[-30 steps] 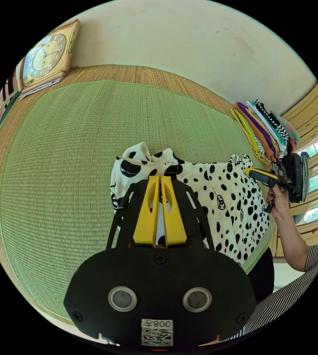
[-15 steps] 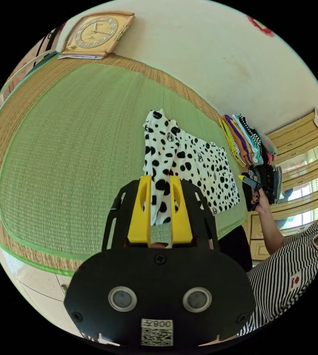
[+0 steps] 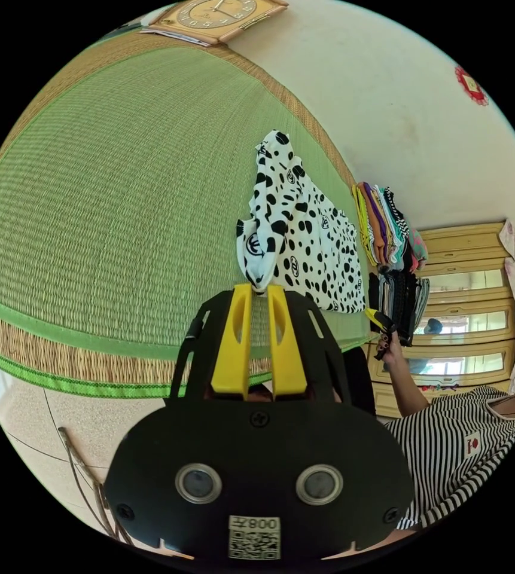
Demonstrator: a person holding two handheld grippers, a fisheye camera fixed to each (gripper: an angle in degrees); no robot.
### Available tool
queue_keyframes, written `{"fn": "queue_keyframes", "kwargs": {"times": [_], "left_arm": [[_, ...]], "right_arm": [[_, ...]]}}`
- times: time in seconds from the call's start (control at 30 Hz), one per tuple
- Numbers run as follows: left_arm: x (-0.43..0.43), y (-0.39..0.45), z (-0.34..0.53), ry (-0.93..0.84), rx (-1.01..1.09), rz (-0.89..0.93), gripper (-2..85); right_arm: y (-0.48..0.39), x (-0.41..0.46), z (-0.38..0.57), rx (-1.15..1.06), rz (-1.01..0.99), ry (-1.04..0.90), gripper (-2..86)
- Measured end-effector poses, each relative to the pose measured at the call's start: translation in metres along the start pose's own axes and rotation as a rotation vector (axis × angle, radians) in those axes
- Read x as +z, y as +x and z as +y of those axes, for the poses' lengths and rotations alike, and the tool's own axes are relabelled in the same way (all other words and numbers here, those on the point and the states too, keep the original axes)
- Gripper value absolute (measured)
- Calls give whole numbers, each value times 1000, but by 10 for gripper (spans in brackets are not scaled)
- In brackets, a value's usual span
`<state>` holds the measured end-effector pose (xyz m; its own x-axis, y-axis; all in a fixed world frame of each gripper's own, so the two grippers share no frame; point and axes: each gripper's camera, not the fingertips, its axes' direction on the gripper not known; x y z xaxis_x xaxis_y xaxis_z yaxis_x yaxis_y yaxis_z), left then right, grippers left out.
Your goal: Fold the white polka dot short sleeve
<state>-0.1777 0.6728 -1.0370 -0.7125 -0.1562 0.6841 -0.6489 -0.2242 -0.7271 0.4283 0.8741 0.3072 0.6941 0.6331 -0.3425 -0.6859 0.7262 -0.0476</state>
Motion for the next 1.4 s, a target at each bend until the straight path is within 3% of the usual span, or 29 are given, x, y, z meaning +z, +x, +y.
{"fn": "queue_keyframes", "kwargs": {"times": [0.2,0.63,1.07,1.27,1.4], "left_arm": [[-2,-9,7,15,-18,51,31],[16,-25,36,-3,-42,211,25],[18,13,59,79,-40,106,17],[38,29,76,-9,-76,-27,14],[36,58,101,101,-73,-33,22]], "right_arm": [[18,12,-21,14,-29,-65,19],[55,-6,-44,29,-33,-94,6],[76,-14,-22,66,-132,-121,6],[87,-8,15,91,-222,-152,6],[95,-16,31,113,-290,-98,6]]}}
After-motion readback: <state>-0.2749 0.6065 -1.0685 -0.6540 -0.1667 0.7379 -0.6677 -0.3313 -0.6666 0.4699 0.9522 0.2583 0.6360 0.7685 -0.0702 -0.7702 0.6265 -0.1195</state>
